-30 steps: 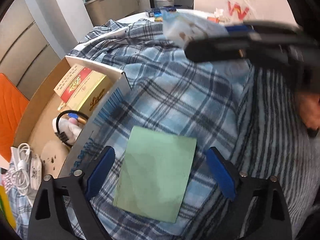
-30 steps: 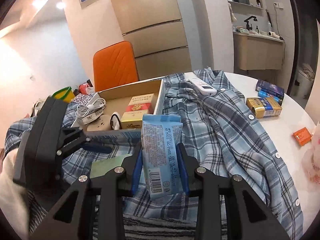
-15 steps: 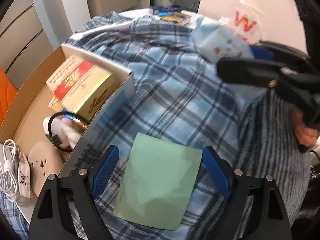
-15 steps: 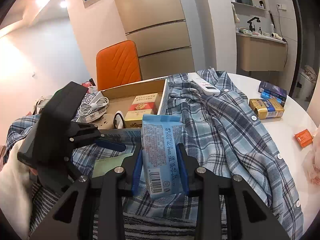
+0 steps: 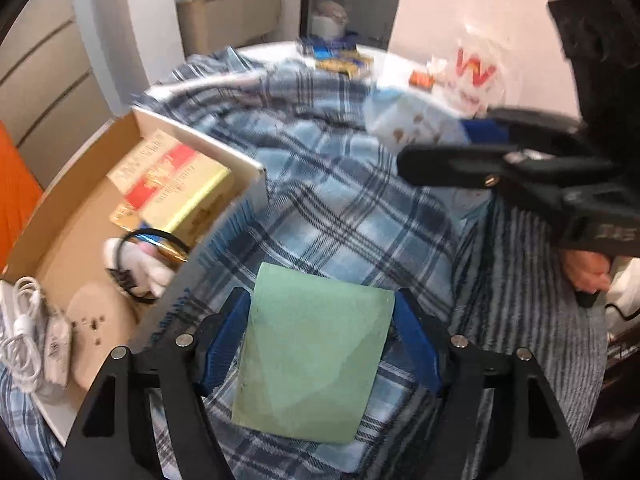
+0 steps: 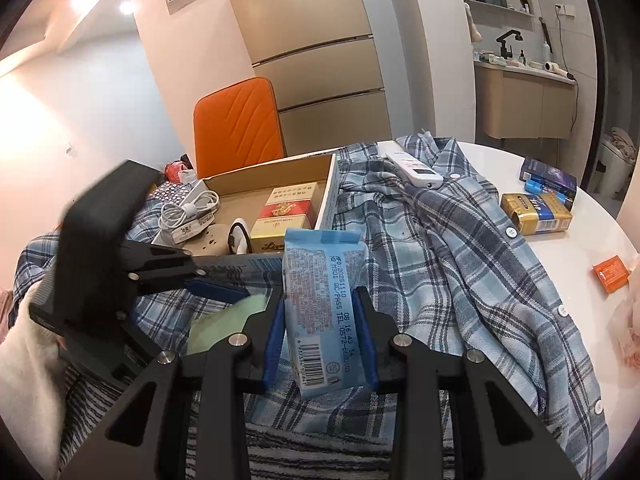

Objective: Organize soft objects
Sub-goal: 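Grasp the pale green card with the left gripper and lift it, then lower the green card into the box with the left gripper while the right lowers the wipes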

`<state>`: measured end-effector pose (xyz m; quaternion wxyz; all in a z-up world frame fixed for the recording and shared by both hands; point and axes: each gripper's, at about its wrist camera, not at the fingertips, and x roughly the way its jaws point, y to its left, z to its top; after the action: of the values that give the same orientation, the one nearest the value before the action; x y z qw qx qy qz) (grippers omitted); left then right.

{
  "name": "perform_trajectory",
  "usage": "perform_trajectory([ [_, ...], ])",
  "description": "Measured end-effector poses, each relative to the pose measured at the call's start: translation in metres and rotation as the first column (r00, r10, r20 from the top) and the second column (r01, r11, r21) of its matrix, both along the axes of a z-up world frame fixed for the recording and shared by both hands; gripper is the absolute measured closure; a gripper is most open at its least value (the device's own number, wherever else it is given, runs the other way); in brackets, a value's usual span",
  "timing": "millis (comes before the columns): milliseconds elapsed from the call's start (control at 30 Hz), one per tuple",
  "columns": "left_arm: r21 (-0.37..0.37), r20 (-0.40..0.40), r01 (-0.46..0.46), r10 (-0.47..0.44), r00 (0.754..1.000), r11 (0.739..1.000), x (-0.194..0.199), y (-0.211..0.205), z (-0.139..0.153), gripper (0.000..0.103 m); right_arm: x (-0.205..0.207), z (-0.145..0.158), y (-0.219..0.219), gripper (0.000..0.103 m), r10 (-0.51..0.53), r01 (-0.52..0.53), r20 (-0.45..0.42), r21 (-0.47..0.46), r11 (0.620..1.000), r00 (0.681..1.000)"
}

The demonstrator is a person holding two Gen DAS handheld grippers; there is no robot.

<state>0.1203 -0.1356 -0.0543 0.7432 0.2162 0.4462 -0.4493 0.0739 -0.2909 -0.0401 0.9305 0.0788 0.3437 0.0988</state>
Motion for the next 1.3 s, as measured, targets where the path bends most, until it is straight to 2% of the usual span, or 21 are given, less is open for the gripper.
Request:
perform_trajectory([
  [133, -0.105, 0.127, -0.086, 0.099, 0.987, 0.991, -0.020, 0.018, 0.028, 0.031, -0.003, 0.003, -0.003, 0.068, -0.015, 0.015, 0.019, 0.011, 1.000, 1.000],
  [200, -0.183, 0.242, -0.166, 0.208, 0.948, 0.969, -0.032, 0.029, 0.042, 0.031, -0.005, 0.005, -0.004, 0.068, -0.024, 0.023, 0.039, 0.010, 1.000, 0.999],
  [267, -0.278, 0.296, -0.213, 0.294, 0.909, 0.937, -0.048, 0.043, 0.054, 0.032, -0.007, 0.007, -0.004, 0.068, -0.027, 0.027, 0.056, 0.009, 1.000, 0.998],
  [333, -0.358, 0.349, -0.253, 0.381, 0.856, 0.899, -0.062, 0.057, 0.064, 0.032, -0.010, 0.010, -0.004, 0.068, -0.032, 0.032, 0.076, 0.006, 0.999, 0.997],
  [433, -0.451, 0.377, -0.287, 0.472, 0.797, 0.845, -0.078, 0.076, 0.079, 0.032, -0.014, 0.015, 0.000, 0.068, -0.037, 0.039, 0.113, -0.016, 0.999, 0.993],
  [500, -0.496, 0.366, -0.296, 0.506, 0.781, 0.816, -0.081, 0.087, 0.089, 0.032, -0.018, 0.023, 0.005, 0.068, -0.031, 0.037, 0.150, -0.041, 0.998, 0.988],
  [600, -0.542, 0.374, -0.312, 0.557, 0.742, 0.780, -0.085, 0.098, 0.109, 0.032, -0.023, 0.038, 0.012, 0.068, -0.023, 0.033, 0.188, -0.050, 0.998, 0.982],
  [733, -0.570, 0.406, -0.352, 0.627, 0.664, 0.742, -0.078, 0.098, 0.134, 0.032, -0.016, 0.066, 0.025, 0.068, -0.003, 0.012, 0.207, -0.041, 0.999, 0.978],
  [800, -0.587, 0.415, -0.380, 0.669, 0.616, 0.714, -0.072, 0.100, 0.144, 0.032, -0.006, 0.088, 0.033, 0.068, -0.002, 0.010, 0.225, -0.032, 0.999, 0.974],
  [900, -0.619, 0.392, -0.422, 0.726, 0.565, 0.662, -0.056, 0.107, 0.153, 0.032, 0.009, 0.118, 0.045, 0.068, -0.009, 0.018, 0.267, -0.031, 0.999, 0.964],
  [1033, -0.632, 0.354, -0.488, 0.785, 0.509, 0.602, -0.025, 0.114, 0.152, 0.032, 0.039, 0.147, 0.063, 0.068, -0.034, 0.052, 0.313, -0.049, 0.997, 0.949],
  [1133, -0.556, 0.335, -0.604, 0.820, 0.465, 0.570, 0.009, 0.111, 0.141, 0.032, 0.065, 0.151, 0.073, 0.068, -0.060, 0.076, 0.315, -0.040, 0.996, 0.947],
  [1167, -0.542, 0.323, -0.641, 0.839, 0.438, 0.544, 0.017, 0.111, 0.137, 0.032, 0.076, 0.148, 0.076, 0.068, -0.074, 0.090, 0.314, -0.037, 0.995, 0.947],
  [1200, -0.519, 0.309, -0.675, 0.852, 0.424, 0.524, 0.024, 0.111, 0.134, 0.032, 0.083, 0.144, 0.078, 0.068, -0.083, 0.098, 0.313, -0.034, 0.995, 0.946],
  [1267, -0.474, 0.259, -0.723, 0.864, 0.431, 0.503, 0.047, 0.111, 0.125, 0.032, 0.098, 0.132, 0.082, 0.068, -0.102, 0.117, 0.307, -0.032, 0.993, 0.946],
  [1300, -0.456, 0.246, -0.745, 0.873, 0.420, 0.487, 0.055, 0.111, 0.121, 0.032, 0.107, 0.120, 0.084, 0.068, -0.117, 0.134, 0.294, -0.038, 0.990, 0.949],
])
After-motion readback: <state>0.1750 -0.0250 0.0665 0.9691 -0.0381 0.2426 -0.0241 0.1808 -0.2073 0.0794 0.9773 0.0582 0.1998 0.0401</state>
